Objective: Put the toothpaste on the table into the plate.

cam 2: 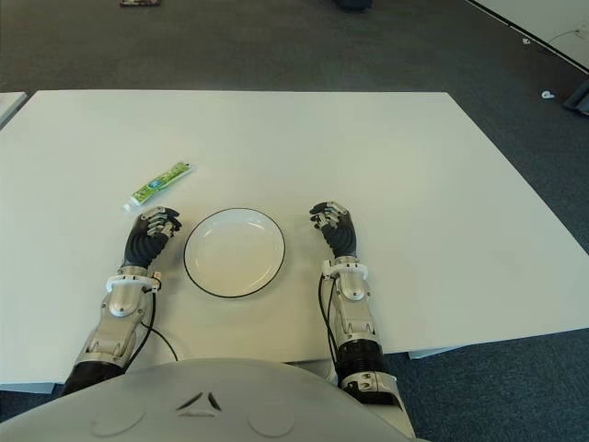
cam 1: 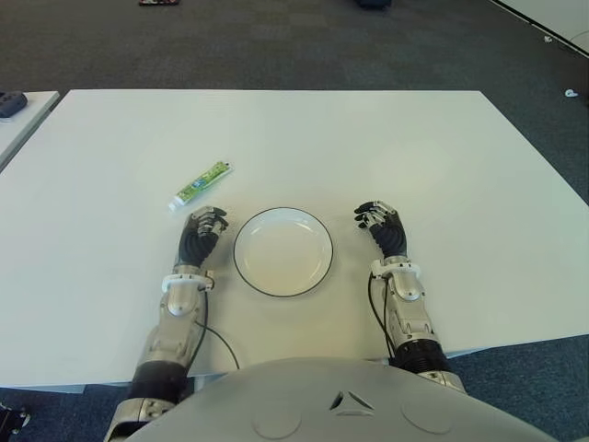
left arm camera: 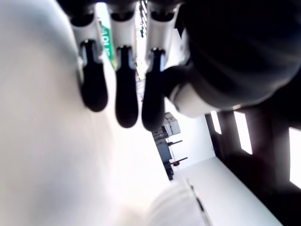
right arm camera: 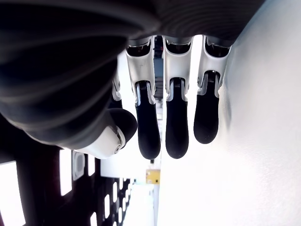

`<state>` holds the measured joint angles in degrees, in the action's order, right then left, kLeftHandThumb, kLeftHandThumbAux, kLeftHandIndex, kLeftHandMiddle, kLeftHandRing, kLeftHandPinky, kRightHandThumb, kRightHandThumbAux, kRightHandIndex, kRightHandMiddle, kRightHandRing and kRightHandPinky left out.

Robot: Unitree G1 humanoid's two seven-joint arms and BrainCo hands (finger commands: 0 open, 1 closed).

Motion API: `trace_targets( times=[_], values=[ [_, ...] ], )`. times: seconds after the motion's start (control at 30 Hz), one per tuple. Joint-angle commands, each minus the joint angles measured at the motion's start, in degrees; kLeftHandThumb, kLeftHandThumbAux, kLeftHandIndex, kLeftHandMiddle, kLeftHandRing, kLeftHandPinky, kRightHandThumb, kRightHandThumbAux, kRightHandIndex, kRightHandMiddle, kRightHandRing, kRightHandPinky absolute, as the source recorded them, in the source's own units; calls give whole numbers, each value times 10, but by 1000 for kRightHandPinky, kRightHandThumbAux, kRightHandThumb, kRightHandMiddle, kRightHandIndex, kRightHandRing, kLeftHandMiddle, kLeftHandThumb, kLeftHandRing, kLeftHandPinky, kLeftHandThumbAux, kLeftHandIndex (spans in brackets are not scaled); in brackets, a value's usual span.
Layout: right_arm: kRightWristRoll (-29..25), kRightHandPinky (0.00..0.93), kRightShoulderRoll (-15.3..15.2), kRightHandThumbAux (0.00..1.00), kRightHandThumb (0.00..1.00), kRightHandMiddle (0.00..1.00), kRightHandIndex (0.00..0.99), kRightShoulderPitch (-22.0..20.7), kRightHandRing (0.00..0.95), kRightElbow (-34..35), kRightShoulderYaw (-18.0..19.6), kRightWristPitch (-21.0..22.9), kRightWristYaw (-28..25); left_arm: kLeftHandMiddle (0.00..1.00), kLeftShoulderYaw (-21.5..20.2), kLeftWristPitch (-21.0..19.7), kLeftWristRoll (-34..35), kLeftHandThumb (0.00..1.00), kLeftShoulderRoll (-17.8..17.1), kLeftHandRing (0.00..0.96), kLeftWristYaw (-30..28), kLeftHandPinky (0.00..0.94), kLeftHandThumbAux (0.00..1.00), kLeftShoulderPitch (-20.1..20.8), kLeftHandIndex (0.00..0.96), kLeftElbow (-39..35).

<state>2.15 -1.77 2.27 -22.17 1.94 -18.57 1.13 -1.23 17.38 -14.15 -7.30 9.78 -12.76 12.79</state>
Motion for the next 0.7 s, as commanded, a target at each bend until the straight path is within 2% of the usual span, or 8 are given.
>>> trace_targets(
  times=[0.03,0.3,0.37,0.47,0.57,0.7],
  values=[
    [-2,505,4,729,708,481,431,7,483,-7,0,10,1,531,-7,-33,-45,709,-16,518,20,483,718,-22,427,-85],
    [0,495,6,730,707,478,431,7,478,-6,-1,16,6,458,-15,-64,-113,710,-41,446,45,424,709,-18,422,-132],
    [1,492,7,730,707,477,431,7,476,-5,-1,18,9,415,-17,-77,-136,709,-51,407,58,395,704,-3,420,-124],
    [3,493,8,730,707,476,431,7,473,-5,-2,22,13,361,-20,-88,-166,706,-75,358,81,356,699,44,415,-84],
    [4,492,9,730,707,478,430,7,474,-4,-2,25,15,279,-13,-99,-200,655,-94,278,110,286,519,89,267,-41],
    [4,494,9,730,707,480,431,7,476,-5,-3,24,16,200,0,-113,-238,635,-112,193,142,217,410,113,155,-21]
  ],
)
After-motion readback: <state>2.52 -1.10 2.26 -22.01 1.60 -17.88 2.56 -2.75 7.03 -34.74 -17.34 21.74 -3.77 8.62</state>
